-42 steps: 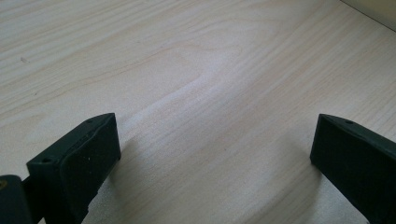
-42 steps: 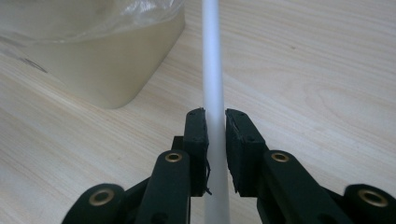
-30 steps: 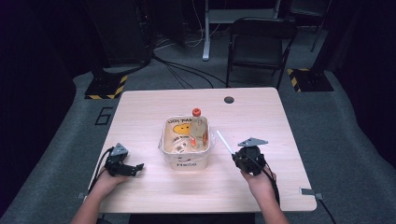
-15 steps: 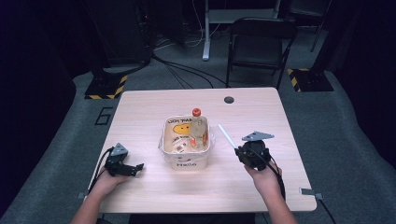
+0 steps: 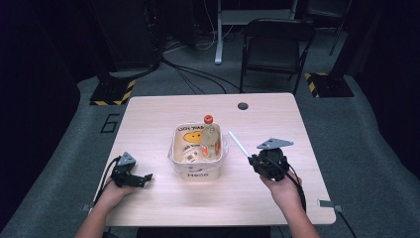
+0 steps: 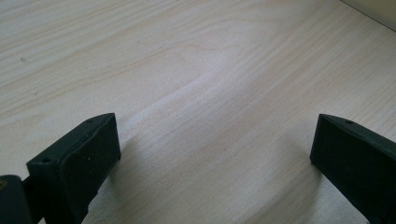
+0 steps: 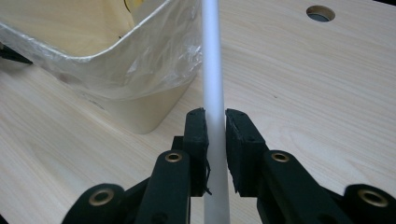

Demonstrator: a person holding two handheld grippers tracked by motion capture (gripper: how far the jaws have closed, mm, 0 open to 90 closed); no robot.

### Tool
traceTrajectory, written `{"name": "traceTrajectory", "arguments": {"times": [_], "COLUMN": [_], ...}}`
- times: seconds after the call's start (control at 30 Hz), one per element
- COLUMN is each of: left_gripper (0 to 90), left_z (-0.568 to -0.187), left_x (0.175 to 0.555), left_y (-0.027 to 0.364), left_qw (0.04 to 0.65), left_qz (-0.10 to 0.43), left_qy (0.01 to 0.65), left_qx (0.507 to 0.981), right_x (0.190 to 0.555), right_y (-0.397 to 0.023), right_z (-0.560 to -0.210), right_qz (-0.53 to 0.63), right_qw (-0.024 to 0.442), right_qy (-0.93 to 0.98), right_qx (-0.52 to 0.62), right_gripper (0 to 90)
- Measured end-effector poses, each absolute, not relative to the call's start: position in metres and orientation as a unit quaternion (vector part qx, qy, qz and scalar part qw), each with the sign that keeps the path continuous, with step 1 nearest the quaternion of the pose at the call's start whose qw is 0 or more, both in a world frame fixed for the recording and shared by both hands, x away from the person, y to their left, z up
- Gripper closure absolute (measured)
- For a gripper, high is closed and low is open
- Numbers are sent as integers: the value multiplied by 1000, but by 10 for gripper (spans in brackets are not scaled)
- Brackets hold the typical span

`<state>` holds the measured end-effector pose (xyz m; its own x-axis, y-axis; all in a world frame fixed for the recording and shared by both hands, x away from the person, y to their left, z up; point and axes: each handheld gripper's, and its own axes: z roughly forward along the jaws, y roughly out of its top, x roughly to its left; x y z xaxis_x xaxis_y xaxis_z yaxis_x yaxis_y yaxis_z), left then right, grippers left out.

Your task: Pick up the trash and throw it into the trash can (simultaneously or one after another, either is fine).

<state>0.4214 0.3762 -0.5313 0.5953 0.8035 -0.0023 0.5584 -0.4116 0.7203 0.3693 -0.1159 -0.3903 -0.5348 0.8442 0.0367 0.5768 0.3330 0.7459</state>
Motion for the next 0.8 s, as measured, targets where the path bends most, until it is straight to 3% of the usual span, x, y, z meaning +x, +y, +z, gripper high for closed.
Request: {"name": "traceTrajectory", "arguments": {"times": [0.8], "left_gripper": [14], "left_z": [-531], "left_x": [421], "left_y": [376], "left_qw": [352], "left_qz": [175], "left_qy": [416], "left_qx": [820], "right_x": [358], "right_y": [-87], "right_z": [-374], "right_qz": [385], "right_qw": [171], "right_qy": [817], "right_qx": [394], "right_gripper": [782]}}
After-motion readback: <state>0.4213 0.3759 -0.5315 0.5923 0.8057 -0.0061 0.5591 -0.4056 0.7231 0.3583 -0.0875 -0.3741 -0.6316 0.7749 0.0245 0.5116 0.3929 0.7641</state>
